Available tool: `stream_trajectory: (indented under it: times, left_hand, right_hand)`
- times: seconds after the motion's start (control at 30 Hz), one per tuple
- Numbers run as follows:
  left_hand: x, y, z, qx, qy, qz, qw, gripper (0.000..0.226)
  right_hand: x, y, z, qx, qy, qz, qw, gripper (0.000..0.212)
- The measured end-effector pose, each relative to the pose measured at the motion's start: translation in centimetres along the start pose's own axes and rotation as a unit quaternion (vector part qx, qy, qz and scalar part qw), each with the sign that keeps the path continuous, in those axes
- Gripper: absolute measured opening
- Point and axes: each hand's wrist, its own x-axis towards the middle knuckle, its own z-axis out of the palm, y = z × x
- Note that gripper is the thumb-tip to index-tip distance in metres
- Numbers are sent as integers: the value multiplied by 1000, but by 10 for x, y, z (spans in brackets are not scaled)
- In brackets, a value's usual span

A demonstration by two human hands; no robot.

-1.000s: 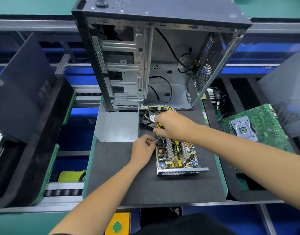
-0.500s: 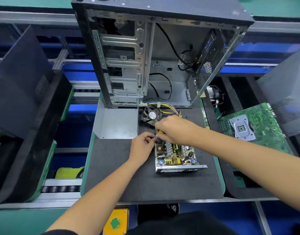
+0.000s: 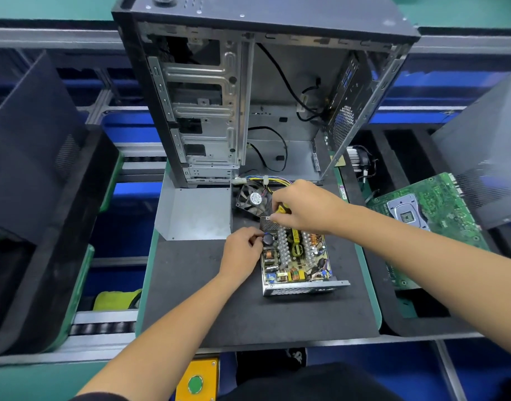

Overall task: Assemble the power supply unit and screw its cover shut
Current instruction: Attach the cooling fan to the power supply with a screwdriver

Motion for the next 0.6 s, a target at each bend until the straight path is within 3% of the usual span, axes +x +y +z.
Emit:
stream_trajectory:
  times: [0.23,0.43,0.6]
  left_hand:
    - [9,9,-5,58,-43,-25,997,9]
    - [6,7,-4,-57,-28,-122,991,11]
    - [6,7,-4,-92,-28,-139,986,18]
  right_hand:
    - [-1,-1,1,27,2,9,1000,23]
    - [9,-7,7,30,-29,21,999,20]
    - [12,-7,12,21,-47,22,998,21]
